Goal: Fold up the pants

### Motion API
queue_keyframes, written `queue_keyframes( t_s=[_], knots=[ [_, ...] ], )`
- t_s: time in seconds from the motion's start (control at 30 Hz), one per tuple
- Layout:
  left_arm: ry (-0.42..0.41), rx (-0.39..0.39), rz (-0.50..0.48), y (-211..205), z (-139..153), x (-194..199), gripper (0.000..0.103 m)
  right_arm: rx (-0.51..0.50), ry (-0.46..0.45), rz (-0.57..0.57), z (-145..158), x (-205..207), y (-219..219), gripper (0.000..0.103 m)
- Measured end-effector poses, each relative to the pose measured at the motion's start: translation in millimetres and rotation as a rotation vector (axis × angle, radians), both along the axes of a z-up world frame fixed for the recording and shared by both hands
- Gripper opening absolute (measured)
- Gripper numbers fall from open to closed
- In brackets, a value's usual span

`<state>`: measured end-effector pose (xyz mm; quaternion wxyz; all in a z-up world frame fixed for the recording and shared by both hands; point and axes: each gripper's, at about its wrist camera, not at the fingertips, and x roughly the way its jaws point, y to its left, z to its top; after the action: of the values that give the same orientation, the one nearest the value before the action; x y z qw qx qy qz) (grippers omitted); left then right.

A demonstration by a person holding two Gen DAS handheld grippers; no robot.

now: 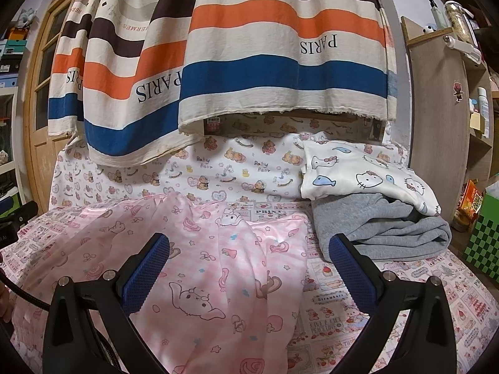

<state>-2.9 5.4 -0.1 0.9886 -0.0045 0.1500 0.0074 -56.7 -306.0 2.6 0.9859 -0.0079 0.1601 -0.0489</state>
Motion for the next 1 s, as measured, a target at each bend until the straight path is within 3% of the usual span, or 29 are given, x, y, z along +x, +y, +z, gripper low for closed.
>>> queue_keyframes(
  t_s=[0.1,0.23,0.5,0.83,1.0],
  knots=[
    [0.034,0.018,-0.015,3,-1,-3,0.103,-0.019,-0.028,-0.104,2,-5,2,0.103],
    [-0.048,0.135,0.064,1,13,-19,0.103,-0.035,-0.066,-0.143,9,-14,4,0.103],
    [-0.122,0.024,-0.032,11,47,-45,0.103,-0.054,-0.106,-0.122,39,-25,13,0.103],
    [-0.072,0.01,0.055,27,35,-60,0.103,-0.01,-0.12,-0.045,48,-44,25,0.103],
    [-0.076,0.063,0.06,34,42,-43,0.103,-0.032,-0.074,0.035,54,-29,25,0.103]
  ],
)
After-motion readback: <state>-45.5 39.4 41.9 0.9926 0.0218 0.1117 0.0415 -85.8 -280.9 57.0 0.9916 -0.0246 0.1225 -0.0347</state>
